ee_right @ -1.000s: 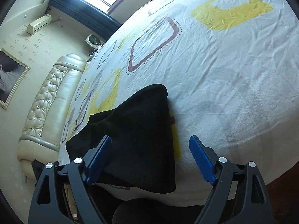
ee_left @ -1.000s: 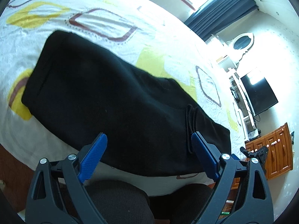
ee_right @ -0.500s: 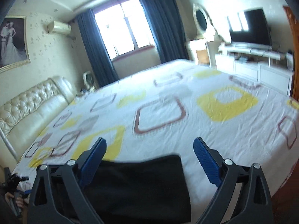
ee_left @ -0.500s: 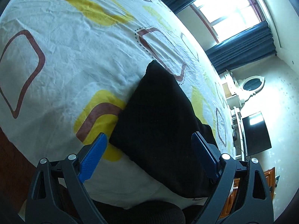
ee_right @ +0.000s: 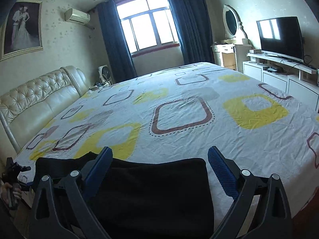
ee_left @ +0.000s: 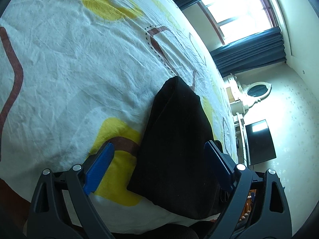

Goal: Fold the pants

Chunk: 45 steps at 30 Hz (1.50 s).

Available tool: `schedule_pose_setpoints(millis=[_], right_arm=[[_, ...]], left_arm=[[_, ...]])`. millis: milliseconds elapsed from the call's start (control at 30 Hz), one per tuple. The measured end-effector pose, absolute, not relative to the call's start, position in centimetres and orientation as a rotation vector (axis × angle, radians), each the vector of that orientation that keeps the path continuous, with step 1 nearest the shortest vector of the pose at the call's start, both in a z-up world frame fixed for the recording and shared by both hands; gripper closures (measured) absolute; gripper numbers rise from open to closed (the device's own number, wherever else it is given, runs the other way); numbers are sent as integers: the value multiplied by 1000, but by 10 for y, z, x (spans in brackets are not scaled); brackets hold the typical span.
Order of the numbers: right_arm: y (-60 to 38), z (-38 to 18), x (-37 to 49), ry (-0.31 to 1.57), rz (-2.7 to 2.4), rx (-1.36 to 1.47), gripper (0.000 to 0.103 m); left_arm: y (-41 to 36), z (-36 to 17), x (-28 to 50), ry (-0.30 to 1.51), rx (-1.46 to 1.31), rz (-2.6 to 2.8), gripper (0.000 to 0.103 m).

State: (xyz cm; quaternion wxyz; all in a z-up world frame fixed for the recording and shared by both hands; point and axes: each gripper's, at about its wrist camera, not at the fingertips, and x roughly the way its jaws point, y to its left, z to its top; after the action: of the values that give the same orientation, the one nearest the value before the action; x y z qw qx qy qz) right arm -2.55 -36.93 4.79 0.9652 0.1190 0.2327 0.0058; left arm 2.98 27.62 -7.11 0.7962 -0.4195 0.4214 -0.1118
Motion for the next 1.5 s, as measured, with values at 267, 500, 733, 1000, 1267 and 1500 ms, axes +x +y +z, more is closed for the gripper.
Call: schedule_pose_setpoints(millis=[267, 500, 733, 1000, 1267, 1500], right_arm=[[-356, 30, -18, 578, 116, 327, 7], [-358, 22, -16, 622, 131, 407, 7], [-378, 9, -14, 663, 102, 581, 7], [-384, 11, -18, 656, 47, 587, 7], [-388, 11, -18, 649, 23, 597, 7], [-397, 14, -19, 626, -1, 601, 7]], left_arm=[[253, -62, 63, 1026, -745, -417, 11], [228, -63, 91, 1052, -627, -483, 26], [225, -65, 95, 1090, -694, -473, 83], [187, 19, 90, 1006, -653, -477, 88], [68, 118, 76, 927, -519, -641, 88], [-88, 111, 84, 1006, -315, -698, 88]])
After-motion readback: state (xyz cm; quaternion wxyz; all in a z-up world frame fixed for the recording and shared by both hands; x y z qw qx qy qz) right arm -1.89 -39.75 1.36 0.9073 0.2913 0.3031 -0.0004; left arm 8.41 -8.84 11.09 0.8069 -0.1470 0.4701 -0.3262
